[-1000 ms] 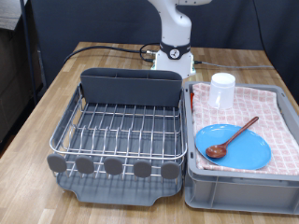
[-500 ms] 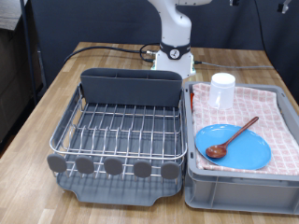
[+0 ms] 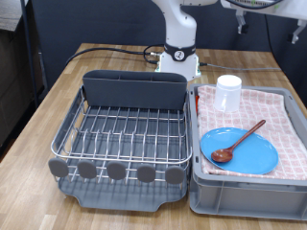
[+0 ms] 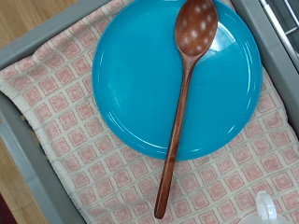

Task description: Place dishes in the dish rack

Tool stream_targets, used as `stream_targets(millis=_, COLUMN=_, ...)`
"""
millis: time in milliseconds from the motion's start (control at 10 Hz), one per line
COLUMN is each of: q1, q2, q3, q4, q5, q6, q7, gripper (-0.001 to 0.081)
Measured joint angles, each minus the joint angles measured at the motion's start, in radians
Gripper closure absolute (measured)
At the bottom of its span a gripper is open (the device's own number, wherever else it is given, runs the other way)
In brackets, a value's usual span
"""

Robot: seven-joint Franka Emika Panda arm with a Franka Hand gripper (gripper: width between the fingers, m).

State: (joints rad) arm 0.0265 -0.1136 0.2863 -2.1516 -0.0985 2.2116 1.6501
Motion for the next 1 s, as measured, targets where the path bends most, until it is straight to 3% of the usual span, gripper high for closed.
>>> stream_targets(millis=200, q1=0.001, q2=0.002, q3=0.003, q4=0.010, q5=-0.028, q6=-0.046, q7=-0.009, gripper=0.0004)
stream_targets(millis=500, q1=0.012, q2=0.037, q3=0.050, q4=0.010, q5=-0.172, q6=-0.061, q7=0.077, gripper=0.0004)
stream_targets(millis=700, q1=0.017, q2=0.059, q3=0.075, q4=-0.006, q5=-0.238, q6=-0.027, q7=0.179, gripper=0.0004)
stream_targets(millis=1000, q1=0.017, q2=0.064, q3=0.086, q4=-0.078, q5=-0.277, q6=0.086, q7=0.277, gripper=0.0004)
